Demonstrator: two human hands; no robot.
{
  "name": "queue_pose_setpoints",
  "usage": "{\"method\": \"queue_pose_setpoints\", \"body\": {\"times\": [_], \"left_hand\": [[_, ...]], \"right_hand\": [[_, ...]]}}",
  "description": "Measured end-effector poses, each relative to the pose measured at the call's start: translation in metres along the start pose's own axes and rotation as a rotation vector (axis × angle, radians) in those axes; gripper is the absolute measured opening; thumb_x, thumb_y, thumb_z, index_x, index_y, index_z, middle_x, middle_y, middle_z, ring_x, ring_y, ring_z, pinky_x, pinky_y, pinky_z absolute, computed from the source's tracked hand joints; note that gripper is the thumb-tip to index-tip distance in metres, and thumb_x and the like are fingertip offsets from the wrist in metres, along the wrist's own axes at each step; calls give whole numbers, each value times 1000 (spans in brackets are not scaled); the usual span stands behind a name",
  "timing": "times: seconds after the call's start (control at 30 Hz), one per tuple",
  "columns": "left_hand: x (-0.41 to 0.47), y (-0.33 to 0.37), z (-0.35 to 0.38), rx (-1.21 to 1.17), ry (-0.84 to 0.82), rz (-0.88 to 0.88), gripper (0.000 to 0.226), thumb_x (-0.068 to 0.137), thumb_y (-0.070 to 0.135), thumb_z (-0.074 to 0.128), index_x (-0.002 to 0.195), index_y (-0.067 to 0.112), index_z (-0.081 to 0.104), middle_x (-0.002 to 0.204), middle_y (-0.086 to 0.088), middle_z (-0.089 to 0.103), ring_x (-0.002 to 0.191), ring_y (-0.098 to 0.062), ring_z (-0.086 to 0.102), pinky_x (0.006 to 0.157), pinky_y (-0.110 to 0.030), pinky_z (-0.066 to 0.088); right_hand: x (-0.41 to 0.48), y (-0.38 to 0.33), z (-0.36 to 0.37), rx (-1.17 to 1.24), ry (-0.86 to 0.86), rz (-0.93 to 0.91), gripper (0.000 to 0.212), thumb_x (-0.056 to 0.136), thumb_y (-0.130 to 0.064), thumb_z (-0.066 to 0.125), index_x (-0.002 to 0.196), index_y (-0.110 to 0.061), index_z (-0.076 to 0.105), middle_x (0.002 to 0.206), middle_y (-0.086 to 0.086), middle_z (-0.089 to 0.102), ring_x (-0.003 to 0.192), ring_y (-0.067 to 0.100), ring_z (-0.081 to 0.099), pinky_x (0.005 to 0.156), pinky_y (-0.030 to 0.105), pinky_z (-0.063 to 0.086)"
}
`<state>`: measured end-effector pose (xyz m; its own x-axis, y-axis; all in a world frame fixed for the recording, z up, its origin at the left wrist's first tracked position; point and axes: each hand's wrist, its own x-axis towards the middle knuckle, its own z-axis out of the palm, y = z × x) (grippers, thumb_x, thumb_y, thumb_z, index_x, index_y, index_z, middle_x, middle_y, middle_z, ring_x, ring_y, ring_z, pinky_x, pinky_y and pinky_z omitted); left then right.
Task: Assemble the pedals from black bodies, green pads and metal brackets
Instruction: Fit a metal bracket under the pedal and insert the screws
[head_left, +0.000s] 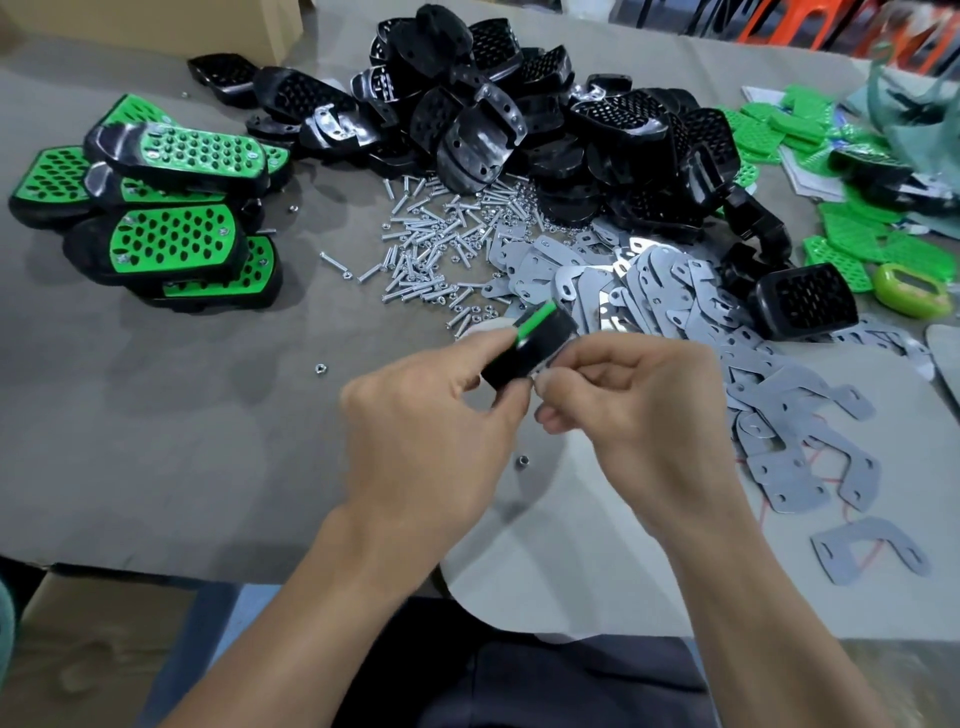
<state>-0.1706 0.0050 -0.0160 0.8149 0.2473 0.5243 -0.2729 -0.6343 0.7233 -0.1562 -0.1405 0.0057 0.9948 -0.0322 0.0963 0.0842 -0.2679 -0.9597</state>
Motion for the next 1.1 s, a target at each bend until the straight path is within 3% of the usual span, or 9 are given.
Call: {"method": "queue_pose_setpoints", "body": {"times": [0.1, 0.2, 0.37, 0.47, 0.53, 0.63, 0.8, 0.9, 1.1], "left_hand": [[-15, -5, 8, 65, 131, 209, 23, 79, 24, 78, 102, 19, 83, 87, 6, 80, 83, -9, 66, 70, -20, 51], [-22, -10, 14, 31, 100, 309, 22, 81, 16, 83, 103, 13, 82, 100, 3, 80, 92, -8, 69, 80, -18, 51], [-11, -12, 13, -364, -277, -195, 36, 76, 17, 82, 96, 47, 79, 89, 24, 77, 80, 0, 74, 78, -36, 63], [8, -16, 2, -221, -200, -66, 47, 82, 19, 78, 121, 44, 72, 129, 26, 68, 122, 3, 63, 109, -34, 50], [21, -11, -4, -107, -334, 174, 54, 86, 30, 67, 139, 41, 60, 149, 27, 51, 145, 5, 39, 121, -25, 30], [33, 0, -6, -246, -448, 166, 44, 88, 23, 67, 128, 41, 68, 127, 29, 67, 122, 5, 61, 106, -22, 45], [34, 0, -7, -586, -297, -162, 31, 82, 10, 73, 108, 25, 78, 104, 10, 79, 101, -11, 75, 88, -24, 56], [30, -4, -7, -544, -359, -197, 34, 82, 14, 73, 112, 29, 77, 107, 12, 79, 105, -9, 73, 93, -28, 57], [22, -3, -15, -414, -272, -129, 34, 78, 17, 77, 103, 40, 77, 99, 21, 78, 96, -6, 76, 92, -39, 59]], "right_hand": [[-9, 8, -6, 71, -19, 81, 16, 80, 7, 74, 73, -8, 75, 62, 11, 72, 56, 22, 70, 62, 30, 59], [-15, 13, -10, 188, -102, 167, 11, 87, -12, 69, 91, -13, 79, 84, 10, 78, 80, 27, 76, 77, 33, 62], [-8, 19, -8, 165, -121, 201, 15, 94, -12, 66, 102, -20, 75, 97, 4, 79, 98, 28, 74, 85, 45, 62], [0, 17, -16, -4, -198, 122, 21, 96, -6, 62, 106, -21, 72, 97, 2, 78, 97, 23, 73, 87, 49, 60], [5, 10, -21, -131, -286, 4, 20, 91, -13, 65, 107, -24, 71, 96, -1, 76, 95, 22, 72, 88, 52, 57], [10, -2, -26, -106, -311, -94, 33, 84, -11, 68, 114, -25, 70, 101, -1, 77, 96, 22, 73, 90, 52, 57], [5, -5, -25, 48, -198, -55, 44, 79, -4, 69, 118, -25, 72, 100, -4, 79, 90, 25, 74, 89, 50, 58], [1, -7, -21, 11, -200, -98, 49, 83, 2, 68, 116, -35, 74, 108, -14, 77, 104, 9, 72, 93, 34, 57], [-3, -8, -16, 27, -153, -50, 52, 83, 11, 70, 114, -30, 77, 108, -13, 77, 106, 8, 72, 96, 41, 56]]}}
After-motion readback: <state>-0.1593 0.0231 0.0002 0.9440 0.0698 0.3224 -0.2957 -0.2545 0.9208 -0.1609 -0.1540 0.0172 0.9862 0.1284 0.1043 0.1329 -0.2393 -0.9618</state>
